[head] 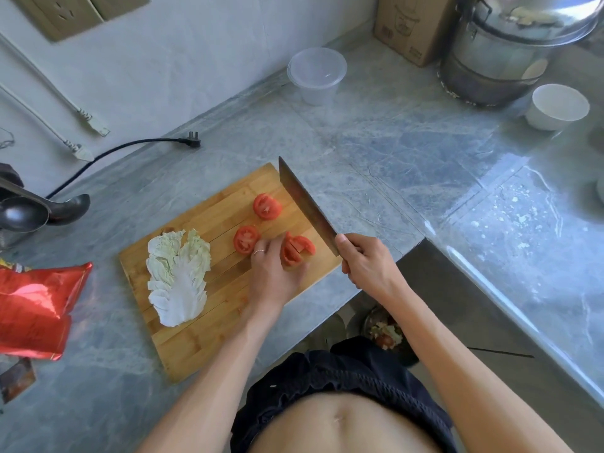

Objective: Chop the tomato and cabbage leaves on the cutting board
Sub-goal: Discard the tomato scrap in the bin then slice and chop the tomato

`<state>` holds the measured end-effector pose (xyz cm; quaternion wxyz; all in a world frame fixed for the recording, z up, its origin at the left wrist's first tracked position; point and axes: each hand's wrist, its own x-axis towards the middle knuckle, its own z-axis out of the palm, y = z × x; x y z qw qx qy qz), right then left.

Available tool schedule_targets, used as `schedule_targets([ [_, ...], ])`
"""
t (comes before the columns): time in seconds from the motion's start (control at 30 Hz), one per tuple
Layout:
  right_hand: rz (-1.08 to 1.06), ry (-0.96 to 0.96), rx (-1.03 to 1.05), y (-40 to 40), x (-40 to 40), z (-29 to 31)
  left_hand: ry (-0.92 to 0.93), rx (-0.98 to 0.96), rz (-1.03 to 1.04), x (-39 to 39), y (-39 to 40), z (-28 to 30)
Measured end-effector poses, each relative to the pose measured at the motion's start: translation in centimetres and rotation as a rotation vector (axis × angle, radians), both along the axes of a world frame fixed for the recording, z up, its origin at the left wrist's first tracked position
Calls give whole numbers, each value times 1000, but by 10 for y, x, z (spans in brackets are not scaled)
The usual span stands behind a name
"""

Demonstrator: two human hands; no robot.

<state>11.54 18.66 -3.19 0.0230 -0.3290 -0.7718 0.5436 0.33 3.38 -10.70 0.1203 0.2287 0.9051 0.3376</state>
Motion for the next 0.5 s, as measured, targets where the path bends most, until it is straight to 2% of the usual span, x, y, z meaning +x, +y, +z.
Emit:
schedule_targets([
  [0.2, -44, -18, -34, 14, -3, -7, -19, -308, -32, -4, 40, 15],
  [0.5, 0, 0, -59, 33, -24, -11, -45, -305, -47, -37, 50, 14],
])
